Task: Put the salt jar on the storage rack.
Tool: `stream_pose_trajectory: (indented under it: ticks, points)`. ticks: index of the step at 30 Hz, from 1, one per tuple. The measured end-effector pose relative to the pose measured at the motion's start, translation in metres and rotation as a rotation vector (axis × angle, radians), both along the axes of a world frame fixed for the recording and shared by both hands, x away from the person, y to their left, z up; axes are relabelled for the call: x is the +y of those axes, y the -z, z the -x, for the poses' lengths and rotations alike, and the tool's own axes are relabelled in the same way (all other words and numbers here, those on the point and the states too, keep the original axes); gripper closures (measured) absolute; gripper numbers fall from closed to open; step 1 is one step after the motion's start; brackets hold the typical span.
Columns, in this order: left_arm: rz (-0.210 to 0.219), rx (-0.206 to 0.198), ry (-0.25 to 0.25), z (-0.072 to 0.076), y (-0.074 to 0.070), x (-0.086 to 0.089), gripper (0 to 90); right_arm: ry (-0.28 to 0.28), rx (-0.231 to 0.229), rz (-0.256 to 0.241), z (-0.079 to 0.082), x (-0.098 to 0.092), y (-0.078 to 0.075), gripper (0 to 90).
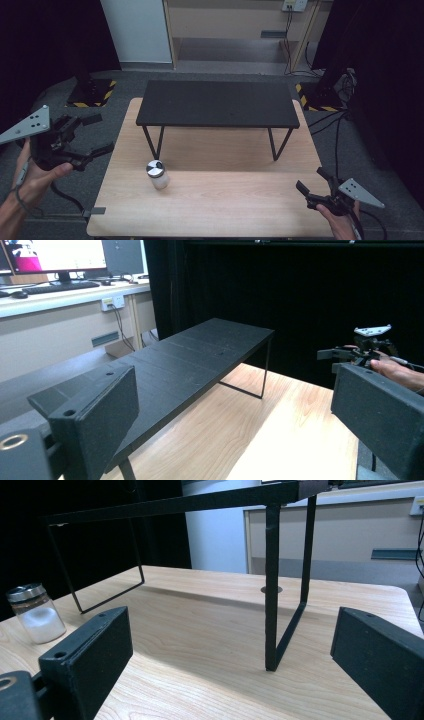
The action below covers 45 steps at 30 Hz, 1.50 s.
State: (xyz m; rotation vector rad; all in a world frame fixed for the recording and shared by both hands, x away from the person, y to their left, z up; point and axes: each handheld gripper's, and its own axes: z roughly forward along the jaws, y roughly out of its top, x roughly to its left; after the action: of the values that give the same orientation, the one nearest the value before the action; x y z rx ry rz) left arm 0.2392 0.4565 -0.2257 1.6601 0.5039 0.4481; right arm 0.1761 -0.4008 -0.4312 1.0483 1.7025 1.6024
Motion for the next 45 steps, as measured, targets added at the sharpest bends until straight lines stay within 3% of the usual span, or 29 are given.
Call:
stream_pose_trajectory:
  ticks: [4,7,11,15,19,31,43,45]
  points:
    - [0.005,-0.005,-0.006,0.000,-0.001,0.001,4.2,0.005,0.002,-0.005,0.000,-0.001,0.001,3.0]
    - [-0.022,-0.008,-0.062,0.004,-0.009,-0.001,4.2,0.007,0.006,-0.006,-0.001,-0.001,0.001,3.0]
    - [-0.021,-0.008,-0.091,0.009,-0.011,-0.001,4.0,0.005,-0.003,-0.003,0.000,-0.001,0.000,3.0]
    - [-0.066,-0.007,-0.128,0.016,-0.017,-0.004,3.1,0.000,-0.003,0.002,0.001,-0.001,-0.001,3.0]
    - [-0.070,0.004,-0.156,0.020,-0.016,-0.006,2.5,-0.007,-0.010,0.007,0.001,0.002,-0.002,3.1]
    - [-0.085,0.019,-0.163,0.019,-0.016,-0.008,1.7,-0.009,-0.009,0.009,0.000,0.001,-0.002,3.2]
    - [-0.176,0.049,-0.128,0.009,-0.014,-0.018,1.9,-0.010,-0.005,0.009,-0.001,0.002,-0.002,3.3]
    - [-0.176,0.058,-0.121,0.007,-0.011,-0.018,2.0,-0.010,-0.003,0.010,-0.001,0.001,-0.002,3.3]
